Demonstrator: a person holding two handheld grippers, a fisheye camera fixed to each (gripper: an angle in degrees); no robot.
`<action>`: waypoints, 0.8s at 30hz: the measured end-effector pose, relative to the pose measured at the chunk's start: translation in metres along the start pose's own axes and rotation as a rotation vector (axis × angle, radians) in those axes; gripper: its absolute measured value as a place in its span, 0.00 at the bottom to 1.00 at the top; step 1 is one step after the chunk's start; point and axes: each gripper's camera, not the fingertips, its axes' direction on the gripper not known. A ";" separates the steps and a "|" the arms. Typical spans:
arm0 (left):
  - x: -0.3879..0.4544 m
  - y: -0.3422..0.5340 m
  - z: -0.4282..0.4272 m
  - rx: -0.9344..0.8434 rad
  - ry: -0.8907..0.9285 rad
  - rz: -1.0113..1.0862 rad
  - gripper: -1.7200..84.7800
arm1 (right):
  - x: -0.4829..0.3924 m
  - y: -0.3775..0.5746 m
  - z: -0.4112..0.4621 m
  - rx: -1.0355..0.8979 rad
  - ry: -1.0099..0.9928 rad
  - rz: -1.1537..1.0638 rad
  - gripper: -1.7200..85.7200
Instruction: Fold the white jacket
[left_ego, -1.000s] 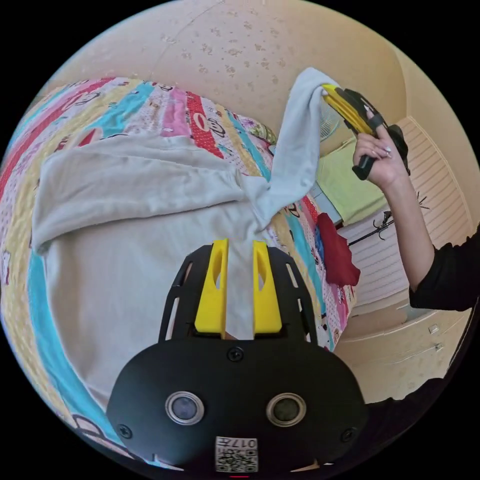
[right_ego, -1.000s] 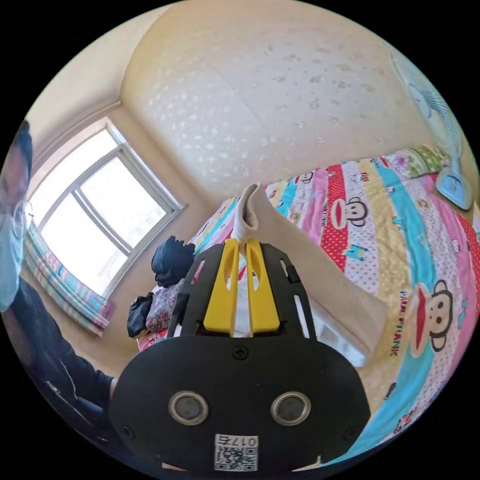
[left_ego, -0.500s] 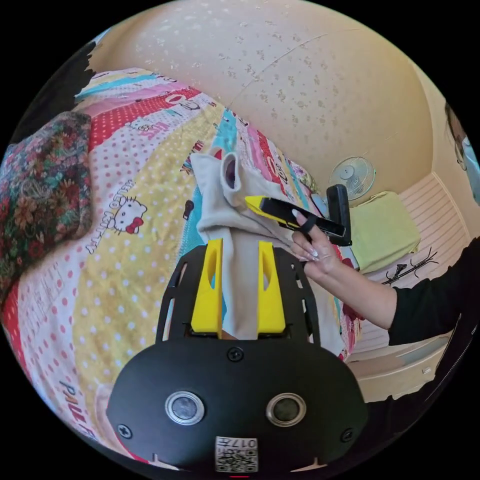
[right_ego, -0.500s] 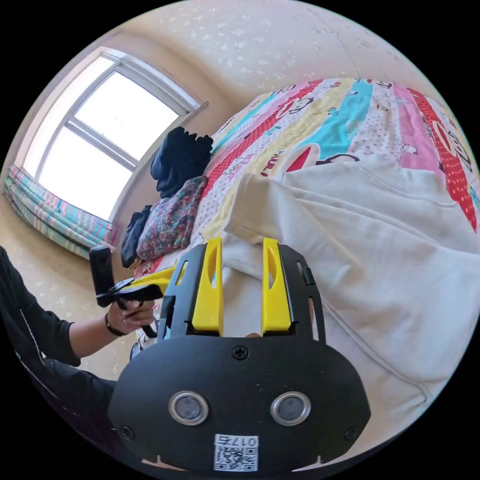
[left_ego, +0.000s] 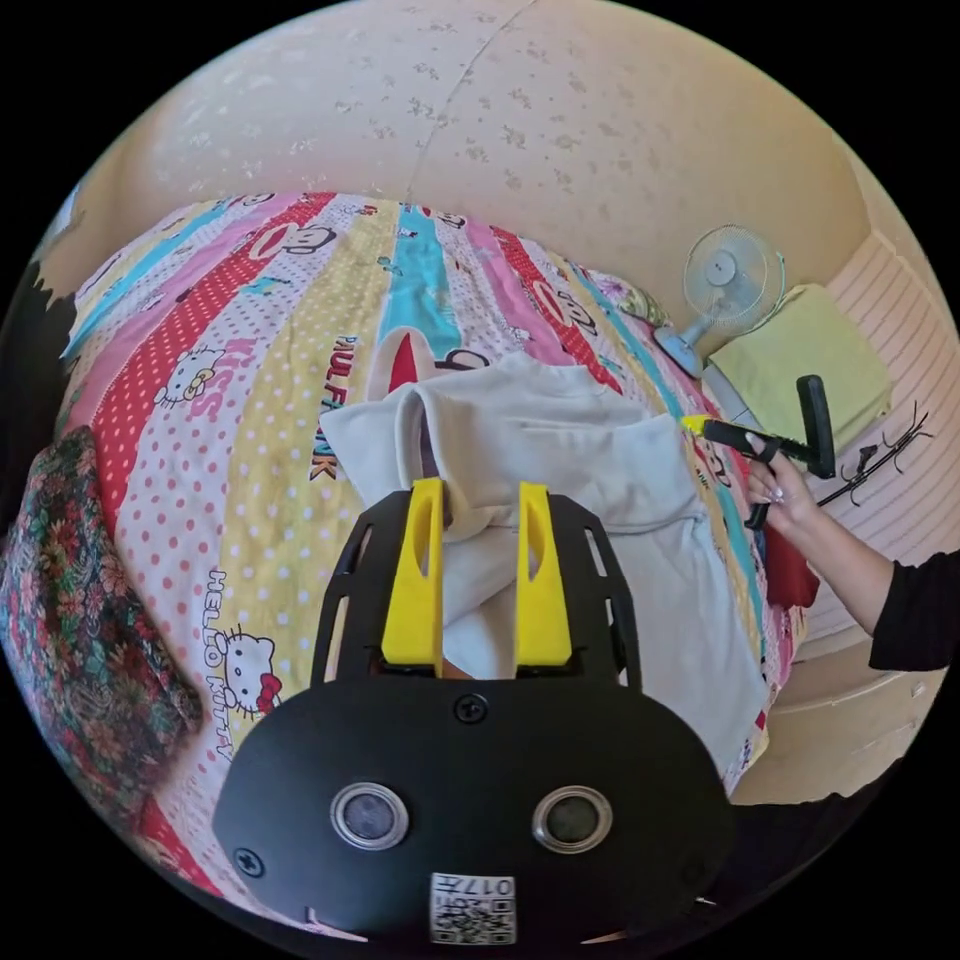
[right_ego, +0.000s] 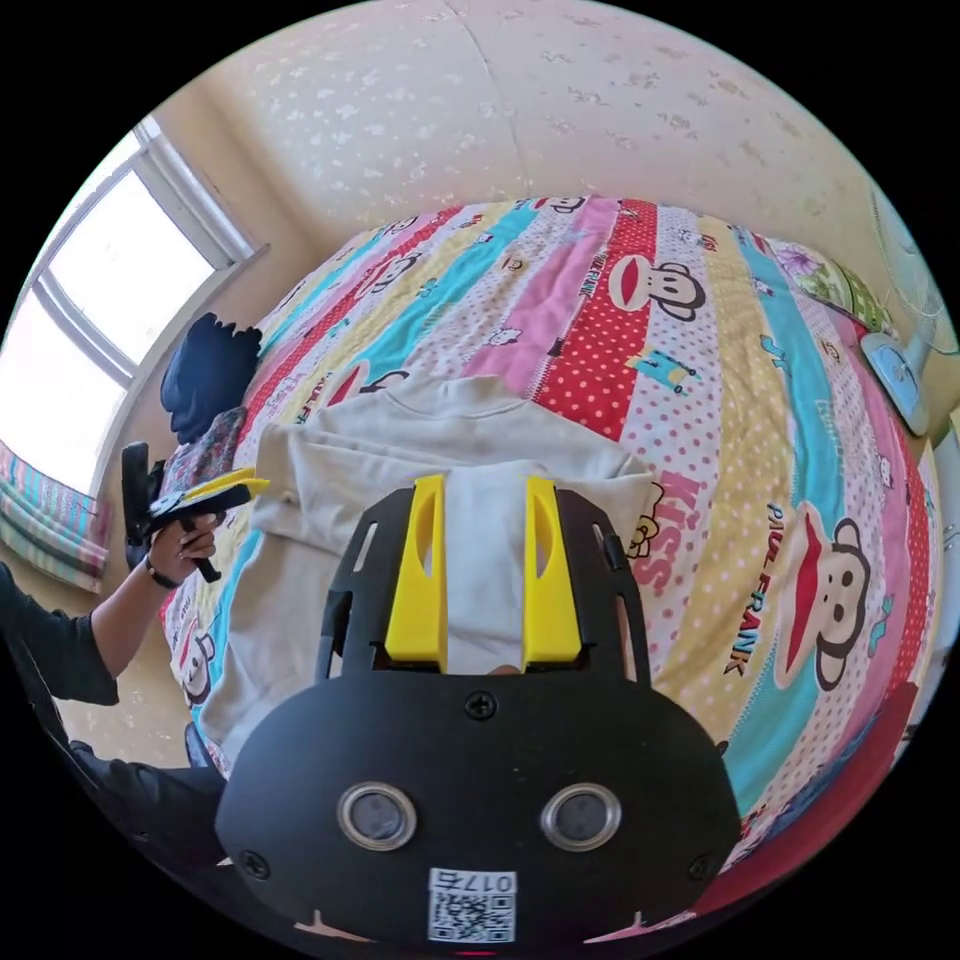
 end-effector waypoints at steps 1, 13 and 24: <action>0.000 -0.001 0.003 -0.022 -0.021 -0.005 0.11 | 0.008 0.000 0.005 0.009 0.015 0.043 0.13; -0.071 0.017 0.033 -0.177 0.300 -0.196 0.05 | 0.065 -0.012 0.033 -0.023 -0.126 0.154 0.07; -0.002 0.016 -0.047 0.193 0.327 0.019 0.12 | 0.013 0.003 -0.068 0.104 -0.003 -0.021 0.12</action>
